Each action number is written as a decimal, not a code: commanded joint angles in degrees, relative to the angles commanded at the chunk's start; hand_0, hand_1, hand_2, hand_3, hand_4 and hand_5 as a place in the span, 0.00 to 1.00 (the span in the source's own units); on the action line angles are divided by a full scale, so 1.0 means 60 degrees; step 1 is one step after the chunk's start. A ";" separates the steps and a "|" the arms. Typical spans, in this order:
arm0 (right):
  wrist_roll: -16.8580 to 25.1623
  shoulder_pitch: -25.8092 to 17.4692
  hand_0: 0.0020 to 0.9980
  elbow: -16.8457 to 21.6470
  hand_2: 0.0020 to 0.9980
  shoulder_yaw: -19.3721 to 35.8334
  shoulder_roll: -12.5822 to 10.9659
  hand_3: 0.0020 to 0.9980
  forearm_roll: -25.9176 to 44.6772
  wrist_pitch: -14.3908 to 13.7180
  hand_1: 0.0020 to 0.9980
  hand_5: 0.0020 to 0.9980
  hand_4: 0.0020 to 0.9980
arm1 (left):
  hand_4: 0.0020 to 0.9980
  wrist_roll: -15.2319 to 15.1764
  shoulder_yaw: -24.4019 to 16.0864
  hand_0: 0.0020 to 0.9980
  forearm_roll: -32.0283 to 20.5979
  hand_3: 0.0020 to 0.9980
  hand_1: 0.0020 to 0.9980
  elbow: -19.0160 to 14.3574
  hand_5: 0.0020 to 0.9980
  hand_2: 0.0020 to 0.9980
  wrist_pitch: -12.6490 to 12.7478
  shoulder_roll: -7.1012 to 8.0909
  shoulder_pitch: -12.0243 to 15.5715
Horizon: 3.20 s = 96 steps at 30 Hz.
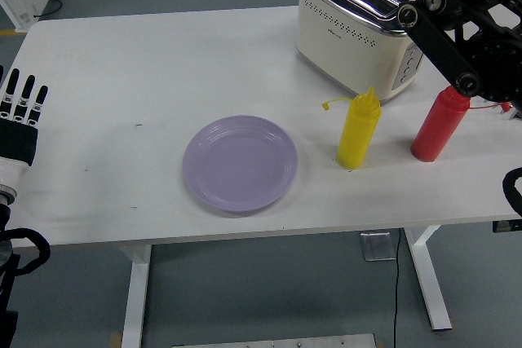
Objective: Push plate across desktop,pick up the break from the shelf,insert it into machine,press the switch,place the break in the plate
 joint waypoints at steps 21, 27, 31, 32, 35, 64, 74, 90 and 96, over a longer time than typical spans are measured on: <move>-0.0165 -0.0148 0.31 0.3890 0.42 -0.1755 -0.1055 0.50 0.4976 0.2233 0.34 0.00 0.31 | 0.72 -0.0002 -0.0070 0.86 0.0009 0.77 0.81 -0.0011 1.00 0.88 0.0006 0.0006 0.0043; -0.0235 -0.0031 0.30 0.4138 0.42 -0.2827 -0.1220 0.50 0.6434 0.3056 0.34 0.00 0.30 | 0.72 -0.0003 -0.0097 0.86 0.0010 0.77 0.81 -0.0009 1.00 0.88 0.0008 -0.0002 0.0042; -0.0185 0.0019 0.30 0.4090 0.42 -0.3495 -0.1228 0.50 0.7272 0.3380 0.33 0.00 0.30 | 0.72 -0.0005 -0.0109 0.86 0.0009 0.77 0.81 -0.0011 1.00 0.88 0.0007 -0.0003 0.0033; -0.0172 0.0022 0.30 0.4063 0.42 -0.3635 -0.1224 0.50 0.7446 0.3418 0.33 0.00 0.30 | 0.72 -0.0005 -0.0113 0.86 0.0009 0.77 0.81 -0.0011 1.00 0.88 0.0007 -0.0003 0.0031; -0.0105 0.0002 0.30 0.3881 0.42 -0.4108 -0.1176 0.50 0.7991 0.3488 0.33 0.00 0.29 | 0.72 -0.0008 -0.0131 0.86 0.0009 0.77 0.81 -0.0016 1.00 0.88 0.0006 -0.0002 0.0028; 0.0763 -0.0560 0.30 0.1645 0.43 -0.5216 -0.0095 0.51 0.9053 0.2670 0.34 0.00 0.32 | 0.72 -0.0013 -0.0132 0.86 0.0009 0.77 0.81 -0.0018 1.00 0.88 0.0008 -0.0030 -0.0003; 0.0759 -0.0654 0.30 0.1489 0.48 -0.5391 -0.0059 0.53 0.8668 0.2862 0.42 0.00 0.37 | 0.72 0.0001 -0.0084 0.86 0.0021 0.77 0.81 -0.0018 1.00 0.88 0.0008 -0.0036 0.0021; 0.0962 -0.0667 0.49 0.1312 0.65 -0.5512 -0.0005 0.81 0.7973 0.3111 0.61 0.20 0.65 | 0.72 0.0020 -0.0046 0.86 0.0042 0.77 0.81 -0.0017 1.00 0.88 0.0020 -0.0043 0.0004; 0.1198 -0.0635 0.65 0.1329 0.81 -0.5404 -0.0017 0.92 0.7728 0.2941 0.73 0.30 0.76 | 0.72 0.0021 -0.0052 0.86 0.0043 0.77 0.81 -0.0020 1.00 0.88 0.0027 -0.0046 -0.0013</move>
